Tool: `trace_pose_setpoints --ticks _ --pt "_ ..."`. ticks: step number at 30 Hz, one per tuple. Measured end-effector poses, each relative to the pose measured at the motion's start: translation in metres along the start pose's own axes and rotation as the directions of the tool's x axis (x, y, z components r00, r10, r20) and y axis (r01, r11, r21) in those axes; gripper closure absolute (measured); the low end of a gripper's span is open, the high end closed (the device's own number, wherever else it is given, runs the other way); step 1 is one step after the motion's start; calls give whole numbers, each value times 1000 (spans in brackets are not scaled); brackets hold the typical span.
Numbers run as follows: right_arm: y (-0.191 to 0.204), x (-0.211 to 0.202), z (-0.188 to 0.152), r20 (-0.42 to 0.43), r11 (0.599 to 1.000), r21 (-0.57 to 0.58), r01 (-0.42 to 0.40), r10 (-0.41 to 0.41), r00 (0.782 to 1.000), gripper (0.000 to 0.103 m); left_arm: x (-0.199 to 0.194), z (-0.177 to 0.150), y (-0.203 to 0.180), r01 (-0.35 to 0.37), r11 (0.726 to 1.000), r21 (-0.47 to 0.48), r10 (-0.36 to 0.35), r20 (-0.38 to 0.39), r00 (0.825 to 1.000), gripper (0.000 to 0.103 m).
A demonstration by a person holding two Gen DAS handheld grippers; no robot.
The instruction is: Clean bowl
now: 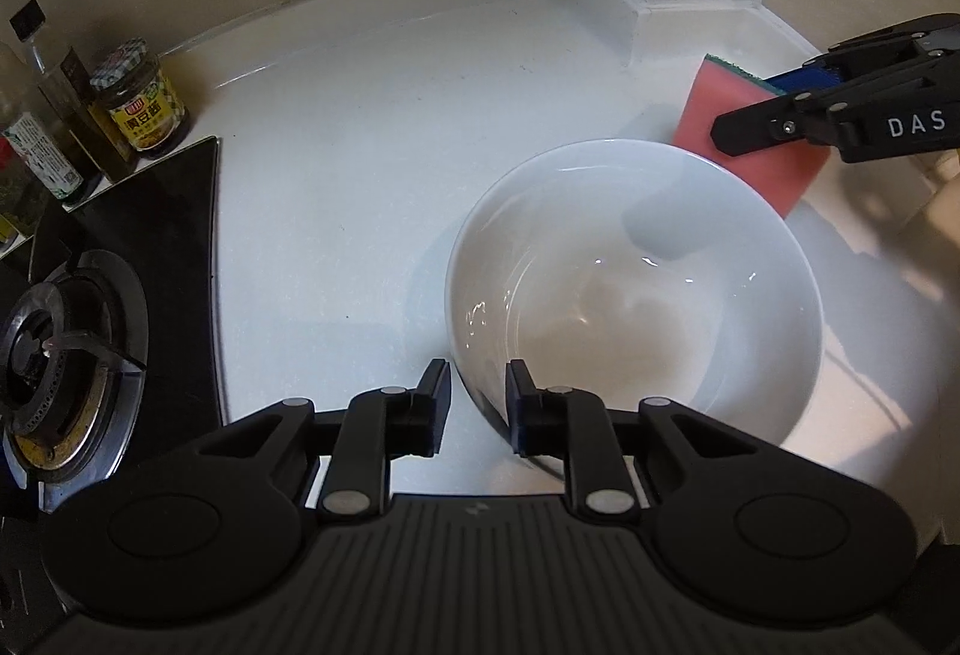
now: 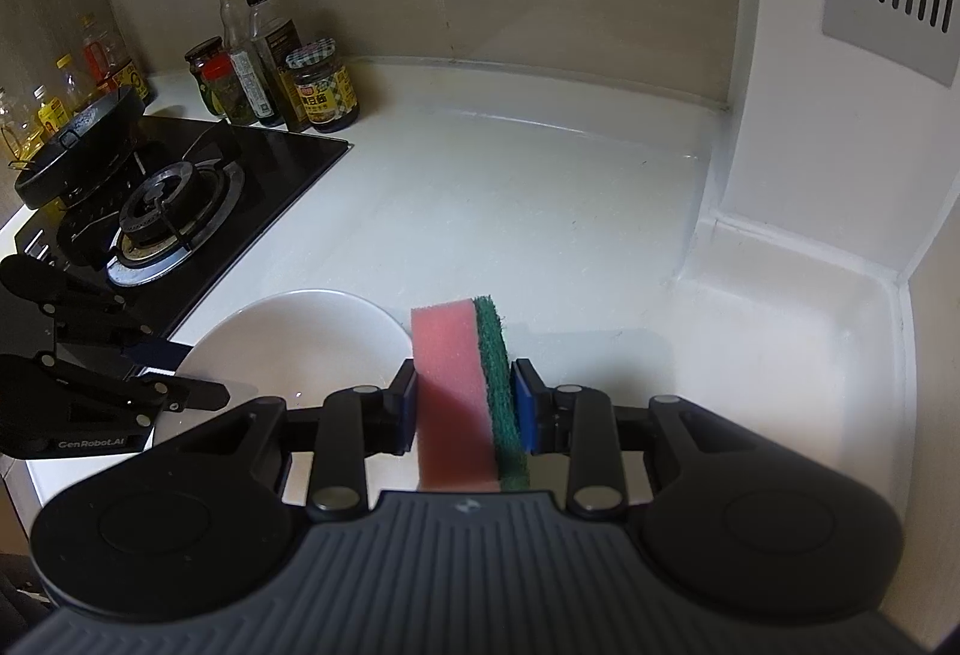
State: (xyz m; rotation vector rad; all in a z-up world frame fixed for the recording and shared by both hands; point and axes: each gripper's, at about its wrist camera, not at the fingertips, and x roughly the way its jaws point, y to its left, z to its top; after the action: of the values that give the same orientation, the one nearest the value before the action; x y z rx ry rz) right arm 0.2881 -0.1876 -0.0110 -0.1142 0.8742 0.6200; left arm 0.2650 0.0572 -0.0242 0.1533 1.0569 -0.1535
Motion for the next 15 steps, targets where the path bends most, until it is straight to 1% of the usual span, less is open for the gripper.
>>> trace_pose_setpoints --ticks 6,9,12,15 --pt "3 0 0 -5 1000 -7 4 -4 1000 75 -1 1 1 -8 1000 6 8 5 1000 89" --pt "4 1 2 -7 1000 -2 7 -7 1000 75 0 3 2 0 999 37 0 3 1000 89" --pt "6 2 3 -13 1000 -5 17 -17 1000 75 4 9 0 -1 990 140 0 4 1000 89" --pt "10 3 6 -23 999 -25 40 -40 999 75 8 17 -2 0 967 255 -4 14 1000 89"
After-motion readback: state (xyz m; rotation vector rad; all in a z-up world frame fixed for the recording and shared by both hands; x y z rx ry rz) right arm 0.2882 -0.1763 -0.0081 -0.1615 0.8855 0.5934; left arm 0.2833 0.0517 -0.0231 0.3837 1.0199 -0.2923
